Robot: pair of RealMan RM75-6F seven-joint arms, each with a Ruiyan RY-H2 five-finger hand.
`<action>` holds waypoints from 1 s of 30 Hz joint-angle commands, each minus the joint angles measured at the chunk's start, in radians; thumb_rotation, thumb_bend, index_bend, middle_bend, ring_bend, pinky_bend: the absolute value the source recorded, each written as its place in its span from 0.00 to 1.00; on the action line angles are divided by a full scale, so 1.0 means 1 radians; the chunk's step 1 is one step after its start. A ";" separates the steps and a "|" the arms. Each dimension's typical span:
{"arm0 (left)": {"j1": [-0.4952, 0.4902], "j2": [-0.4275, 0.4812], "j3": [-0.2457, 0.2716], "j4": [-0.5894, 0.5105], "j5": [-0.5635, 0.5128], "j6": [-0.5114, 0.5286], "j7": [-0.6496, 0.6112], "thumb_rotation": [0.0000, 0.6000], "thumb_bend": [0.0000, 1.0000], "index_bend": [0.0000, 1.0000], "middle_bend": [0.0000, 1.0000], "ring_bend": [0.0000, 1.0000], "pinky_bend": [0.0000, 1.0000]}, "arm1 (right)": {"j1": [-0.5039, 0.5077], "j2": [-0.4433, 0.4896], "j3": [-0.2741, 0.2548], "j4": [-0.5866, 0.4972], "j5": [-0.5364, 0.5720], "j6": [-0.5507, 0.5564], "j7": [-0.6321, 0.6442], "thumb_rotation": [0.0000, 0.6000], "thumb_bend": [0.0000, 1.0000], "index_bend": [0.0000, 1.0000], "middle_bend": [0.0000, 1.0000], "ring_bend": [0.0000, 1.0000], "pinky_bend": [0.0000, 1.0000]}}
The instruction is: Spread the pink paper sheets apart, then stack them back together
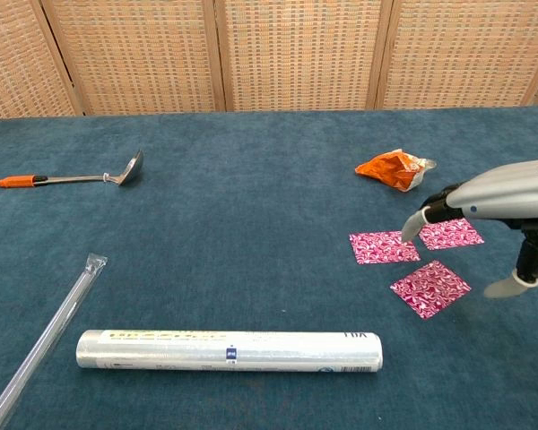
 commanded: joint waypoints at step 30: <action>0.009 0.019 -0.001 0.006 -0.007 0.010 -0.023 0.95 0.00 0.09 0.00 0.00 0.00 | 0.003 -0.253 0.124 0.214 0.256 0.132 -0.169 1.00 0.26 0.35 0.16 0.00 0.00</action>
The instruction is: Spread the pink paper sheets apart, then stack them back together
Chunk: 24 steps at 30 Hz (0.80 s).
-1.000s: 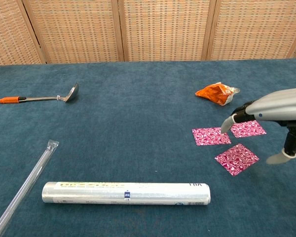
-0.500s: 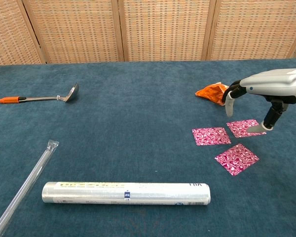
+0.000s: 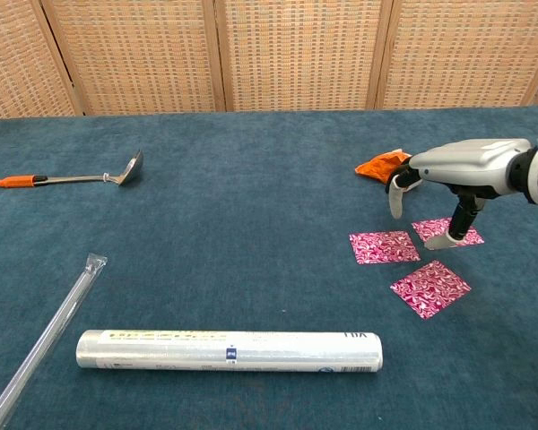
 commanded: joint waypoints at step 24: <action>0.011 0.004 0.004 0.004 -0.001 0.009 -0.004 0.95 0.00 0.09 0.00 0.00 0.00 | 0.013 -0.133 0.026 0.097 0.085 0.048 -0.069 1.00 0.25 0.35 0.16 0.00 0.00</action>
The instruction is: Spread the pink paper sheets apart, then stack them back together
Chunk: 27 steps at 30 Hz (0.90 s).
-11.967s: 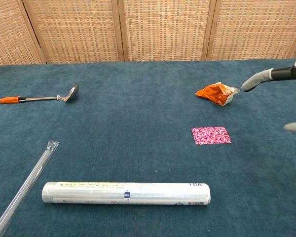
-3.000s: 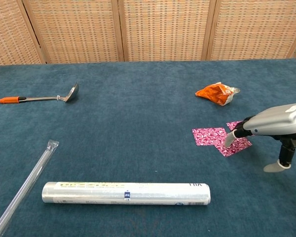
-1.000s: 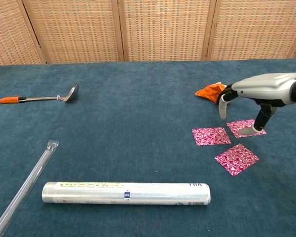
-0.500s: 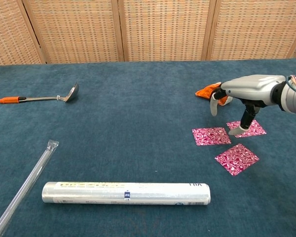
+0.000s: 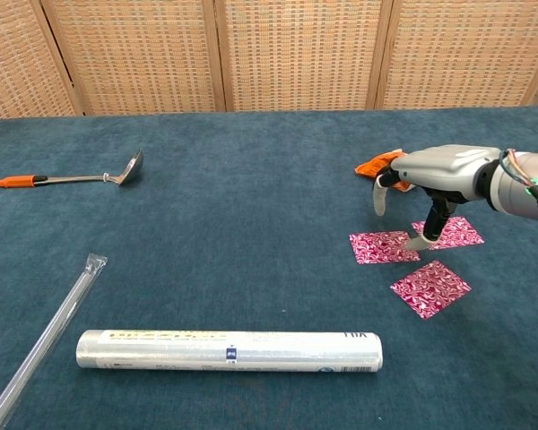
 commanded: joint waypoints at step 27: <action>0.019 0.009 0.001 -0.012 -0.007 0.019 0.014 0.95 0.00 0.09 0.00 0.00 0.00 | -0.010 -0.099 -0.018 0.161 -0.099 -0.035 0.029 1.00 0.25 0.35 0.16 0.00 0.00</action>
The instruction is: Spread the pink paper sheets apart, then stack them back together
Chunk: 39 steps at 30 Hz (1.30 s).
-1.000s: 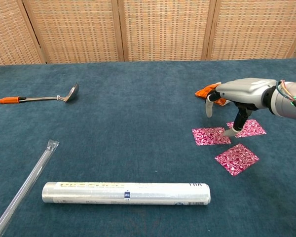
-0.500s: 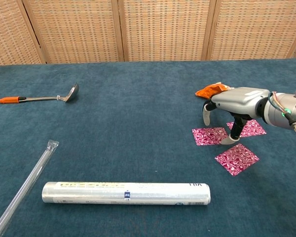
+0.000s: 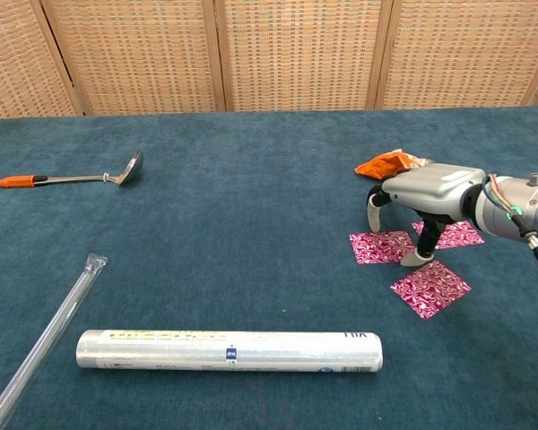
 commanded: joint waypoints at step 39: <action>-0.004 -0.004 -0.010 0.005 -0.012 -0.011 0.001 0.95 0.00 0.09 0.00 0.00 0.00 | 0.022 -0.015 0.032 0.065 -0.034 -0.043 -0.020 1.00 0.25 0.35 0.16 0.00 0.00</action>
